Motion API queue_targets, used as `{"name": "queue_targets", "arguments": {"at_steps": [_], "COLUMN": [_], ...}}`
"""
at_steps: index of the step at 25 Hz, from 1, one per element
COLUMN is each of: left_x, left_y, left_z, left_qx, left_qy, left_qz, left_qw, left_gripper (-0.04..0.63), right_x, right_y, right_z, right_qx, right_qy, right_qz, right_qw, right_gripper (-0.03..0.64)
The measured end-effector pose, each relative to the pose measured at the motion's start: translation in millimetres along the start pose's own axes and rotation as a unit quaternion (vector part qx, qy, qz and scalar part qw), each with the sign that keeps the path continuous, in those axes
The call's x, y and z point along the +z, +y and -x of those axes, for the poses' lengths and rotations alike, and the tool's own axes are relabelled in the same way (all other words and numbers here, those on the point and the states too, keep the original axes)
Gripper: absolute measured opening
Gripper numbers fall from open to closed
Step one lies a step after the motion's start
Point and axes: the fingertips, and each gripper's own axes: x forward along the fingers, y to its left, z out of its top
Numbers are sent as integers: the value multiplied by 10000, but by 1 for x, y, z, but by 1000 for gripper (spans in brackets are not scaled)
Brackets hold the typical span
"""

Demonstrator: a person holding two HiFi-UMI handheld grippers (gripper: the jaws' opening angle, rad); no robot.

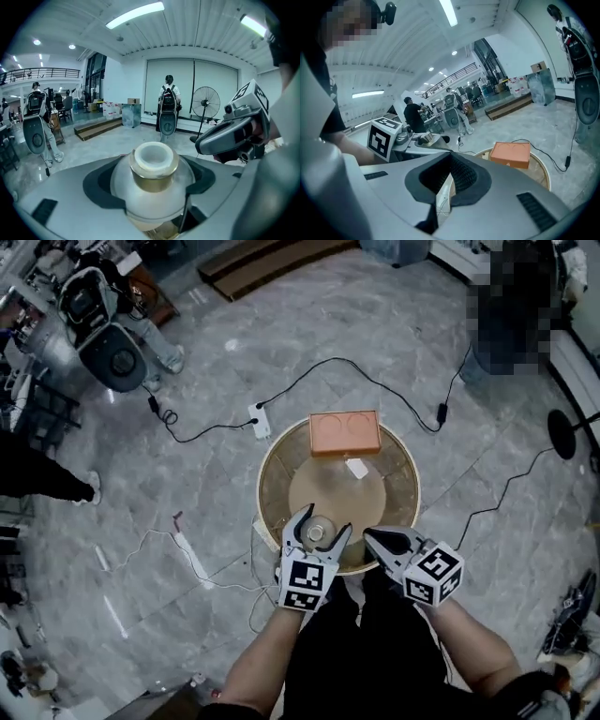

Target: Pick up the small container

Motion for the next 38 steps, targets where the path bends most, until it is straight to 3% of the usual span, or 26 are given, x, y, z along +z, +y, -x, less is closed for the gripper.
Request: {"name": "queue_targets", "arguments": {"at_steps": [7,16,25,38], "left_x": [59,91,115,156], "left_y": [4,-8,-19,-64], "left_z": [84,161,195,171], "left_qx": [176,204,704,1047], "left_qy": [-268,-474,-665,-798], "left_qz": [43,126,439,537], "left_qw": [9995,9986,9943,9898], "left_gripper": [347,347,347,347], "right_x": [48,75,108,128], "right_y": [68,130,120,67], "right_z": [32,73,121,191], "right_qx": [170,91,185,294], "right_qy": [-281,-736,-1057,-1261], "right_qz": [587,705,1092,1320], "right_qw": [9977,9947,9882,9828], "right_gripper": [12,12,12,11]}}
